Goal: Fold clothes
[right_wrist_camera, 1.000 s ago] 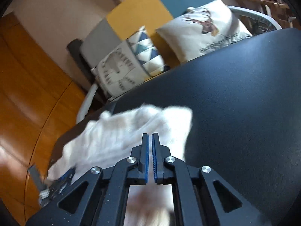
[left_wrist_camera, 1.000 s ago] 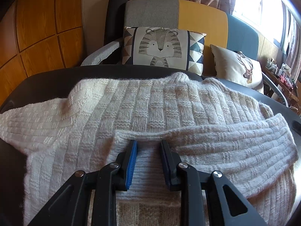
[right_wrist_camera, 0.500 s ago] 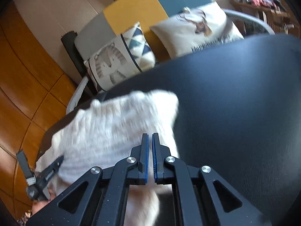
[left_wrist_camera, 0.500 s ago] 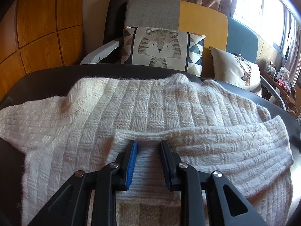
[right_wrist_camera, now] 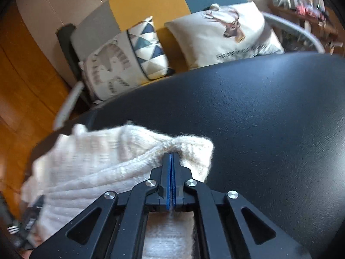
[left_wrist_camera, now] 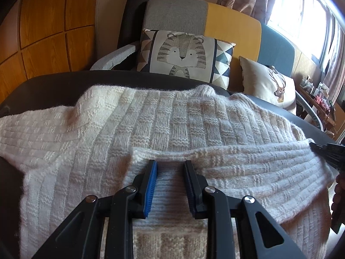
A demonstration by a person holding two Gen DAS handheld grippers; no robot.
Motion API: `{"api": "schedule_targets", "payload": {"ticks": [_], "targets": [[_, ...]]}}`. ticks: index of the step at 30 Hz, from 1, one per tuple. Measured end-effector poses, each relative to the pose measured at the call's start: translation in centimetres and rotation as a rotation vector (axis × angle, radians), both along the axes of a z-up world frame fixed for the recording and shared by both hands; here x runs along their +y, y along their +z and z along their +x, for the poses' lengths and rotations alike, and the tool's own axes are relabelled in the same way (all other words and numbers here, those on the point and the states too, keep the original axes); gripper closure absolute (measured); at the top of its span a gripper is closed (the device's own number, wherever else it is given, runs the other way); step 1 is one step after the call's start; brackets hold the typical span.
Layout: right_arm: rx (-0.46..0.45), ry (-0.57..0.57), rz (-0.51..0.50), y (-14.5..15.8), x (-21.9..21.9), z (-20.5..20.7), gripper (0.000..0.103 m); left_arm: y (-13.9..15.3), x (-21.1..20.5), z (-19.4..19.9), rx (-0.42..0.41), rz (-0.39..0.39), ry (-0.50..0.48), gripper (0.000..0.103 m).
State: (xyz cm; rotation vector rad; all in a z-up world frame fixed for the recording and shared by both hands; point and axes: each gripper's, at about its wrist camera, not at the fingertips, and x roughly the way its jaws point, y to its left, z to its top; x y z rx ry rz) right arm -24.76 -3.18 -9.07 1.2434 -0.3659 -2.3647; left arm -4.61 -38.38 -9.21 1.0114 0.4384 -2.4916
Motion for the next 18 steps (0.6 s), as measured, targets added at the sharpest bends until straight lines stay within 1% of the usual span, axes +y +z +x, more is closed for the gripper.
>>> {"api": "schedule_targets", "payload": {"ticks": [2,3,4,6,9,12,13,15,18], "targets": [[-0.001,-0.022,-0.085,1.1,1.9,1.3,0.096,0.0,0.0,0.0,-0.001,-0.002,0.001,0.078],[0.002,-0.031,-0.114,1.6,2.9,2.3,0.085,0.0,0.1,0.0,-0.003,-0.005,0.001,0.078],[-0.005,-0.035,-0.113,1.9,3.6,3.4,0.069,0.0,0.1,0.0,-0.005,-0.007,0.002,0.078],[-0.033,-0.035,-0.064,1.9,4.5,5.7,0.06,0.1,0.2,-0.1,-0.005,-0.007,0.002,0.078],[-0.045,-0.015,-0.032,1.0,5.3,8.7,0.06,0.1,0.2,0.0,0.001,0.004,0.004,0.078],[-0.048,0.021,-0.004,-0.1,4.9,10.4,0.06,0.1,0.2,0.0,0.004,0.01,0.004,0.078],[-0.052,0.03,-0.009,-0.5,4.7,10.6,0.06,0.1,0.1,0.0,0.004,0.01,0.004,0.078],[-0.032,0.018,-0.027,-0.9,4.2,10.9,0.06,0.1,0.0,0.0,0.004,0.012,0.004,0.078],[-0.032,-0.001,-0.079,-1.2,3.5,10.6,0.06,0.1,-0.1,0.0,0.008,0.019,0.004,0.078]]}}
